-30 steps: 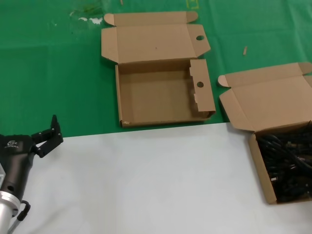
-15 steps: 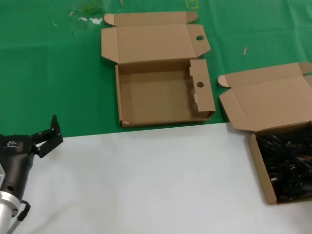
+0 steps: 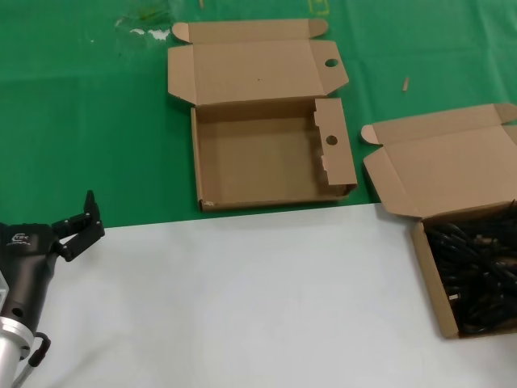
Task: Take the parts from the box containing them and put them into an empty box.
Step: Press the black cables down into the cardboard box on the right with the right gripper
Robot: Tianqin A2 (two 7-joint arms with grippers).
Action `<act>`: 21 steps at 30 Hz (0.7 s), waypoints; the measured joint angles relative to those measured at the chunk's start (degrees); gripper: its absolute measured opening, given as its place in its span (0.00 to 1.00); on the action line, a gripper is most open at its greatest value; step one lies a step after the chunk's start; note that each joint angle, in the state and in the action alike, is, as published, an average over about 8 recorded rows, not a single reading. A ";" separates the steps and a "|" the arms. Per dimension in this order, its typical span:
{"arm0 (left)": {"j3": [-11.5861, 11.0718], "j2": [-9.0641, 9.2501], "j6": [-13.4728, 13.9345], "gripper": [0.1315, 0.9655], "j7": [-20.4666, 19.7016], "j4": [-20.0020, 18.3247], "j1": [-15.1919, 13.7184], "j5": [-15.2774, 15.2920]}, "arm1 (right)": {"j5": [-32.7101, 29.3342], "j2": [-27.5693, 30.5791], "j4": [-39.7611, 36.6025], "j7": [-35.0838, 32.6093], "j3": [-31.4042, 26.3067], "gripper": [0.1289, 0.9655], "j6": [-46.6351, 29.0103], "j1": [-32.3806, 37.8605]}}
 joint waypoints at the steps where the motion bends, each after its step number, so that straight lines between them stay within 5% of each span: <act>1: 0.00 0.00 0.00 1.00 0.00 0.00 0.00 0.00 | 0.11 0.03 0.06 -0.04 -0.01 0.42 0.06 -0.12; 21: 0.00 0.00 0.00 1.00 0.00 0.00 0.00 0.00 | 0.89 0.41 1.44 0.82 -1.43 0.12 0.85 -0.61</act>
